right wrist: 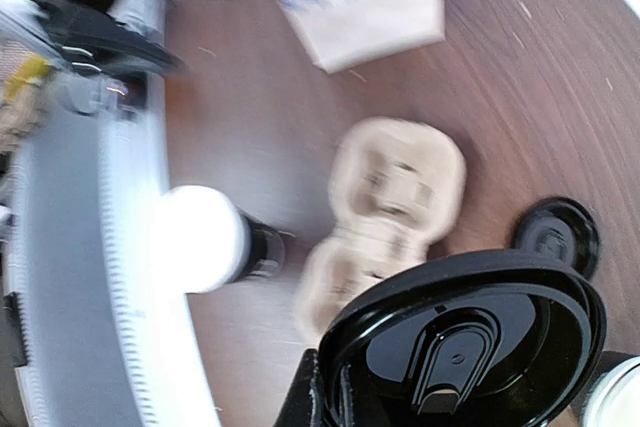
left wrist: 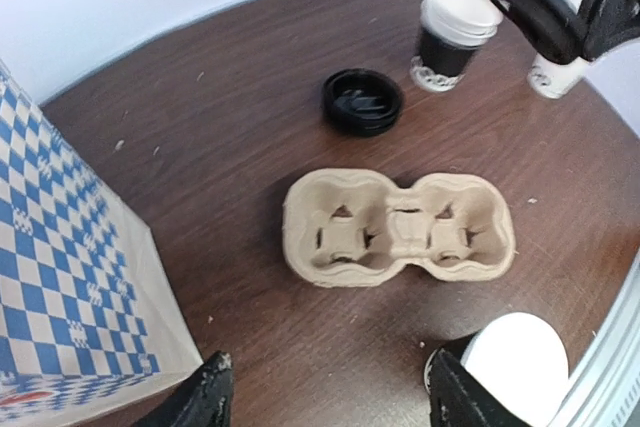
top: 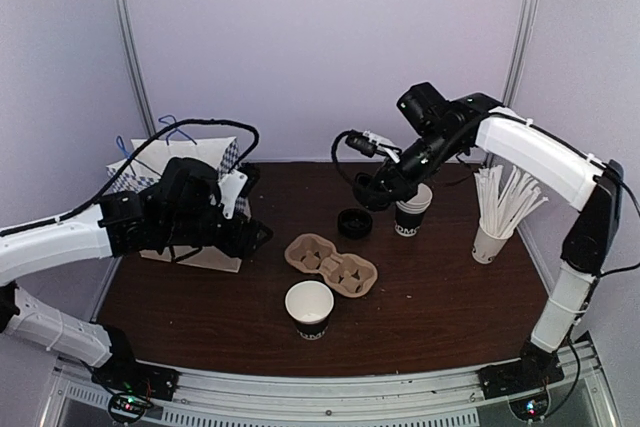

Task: Pack the takeout coffee

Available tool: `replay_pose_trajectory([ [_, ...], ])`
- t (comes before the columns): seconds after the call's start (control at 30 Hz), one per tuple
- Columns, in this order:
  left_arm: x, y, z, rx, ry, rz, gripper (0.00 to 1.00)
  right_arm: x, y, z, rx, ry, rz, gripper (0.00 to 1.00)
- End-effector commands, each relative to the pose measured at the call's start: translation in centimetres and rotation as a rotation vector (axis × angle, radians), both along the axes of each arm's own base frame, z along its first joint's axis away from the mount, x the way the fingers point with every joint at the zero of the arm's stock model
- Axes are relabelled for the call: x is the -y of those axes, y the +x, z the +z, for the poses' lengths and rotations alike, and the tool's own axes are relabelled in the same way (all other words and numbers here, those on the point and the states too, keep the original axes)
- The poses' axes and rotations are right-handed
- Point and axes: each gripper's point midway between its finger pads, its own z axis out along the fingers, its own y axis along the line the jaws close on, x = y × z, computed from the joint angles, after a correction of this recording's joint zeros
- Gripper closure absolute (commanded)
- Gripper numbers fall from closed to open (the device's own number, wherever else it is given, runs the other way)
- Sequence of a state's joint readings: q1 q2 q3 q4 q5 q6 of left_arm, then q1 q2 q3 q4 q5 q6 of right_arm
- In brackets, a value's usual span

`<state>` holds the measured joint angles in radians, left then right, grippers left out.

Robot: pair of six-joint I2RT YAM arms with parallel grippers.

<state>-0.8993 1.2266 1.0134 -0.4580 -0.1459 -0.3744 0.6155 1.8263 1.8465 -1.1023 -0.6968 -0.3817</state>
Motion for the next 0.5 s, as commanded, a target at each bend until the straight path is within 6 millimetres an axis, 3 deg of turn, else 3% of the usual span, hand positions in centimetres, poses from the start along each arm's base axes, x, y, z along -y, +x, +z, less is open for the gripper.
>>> replay_pose_trajectory([
  [0.0, 3.7, -2.2, 7.3, 0.326, -0.292, -0.233, 0.29, -1.1, -4.4, 5.1, -0.069, 0.263, 0.084, 0.95],
  [0.07, 4.6, -3.2, 9.0, 0.424, -0.332, -0.283, 0.26, -1.3, -5.6, 6.5, -0.113, 0.331, 0.109, 0.95],
  [0.1, 5.0, -3.6, 9.7, 0.473, -0.326, -0.313, 0.07, -1.4, -6.2, 7.3, -0.143, 0.363, 0.126, 0.95],
  [0.13, 5.5, -3.9, 10.3, 0.504, -0.325, -0.336, 0.03, -1.6, -6.8, 7.8, -0.174, 0.392, 0.142, 0.95],
  [0.33, 8.8, -6.1, 12.9, 0.709, -0.329, -0.468, 0.02, -2.4, -8.6, 10.8, -0.372, 0.567, 0.210, 0.93],
  [0.47, 11.5, -7.8, 13.2, 0.817, -0.300, -0.555, 0.03, -2.9, -8.8, 12.6, -0.469, 0.655, 0.231, 0.93],
])
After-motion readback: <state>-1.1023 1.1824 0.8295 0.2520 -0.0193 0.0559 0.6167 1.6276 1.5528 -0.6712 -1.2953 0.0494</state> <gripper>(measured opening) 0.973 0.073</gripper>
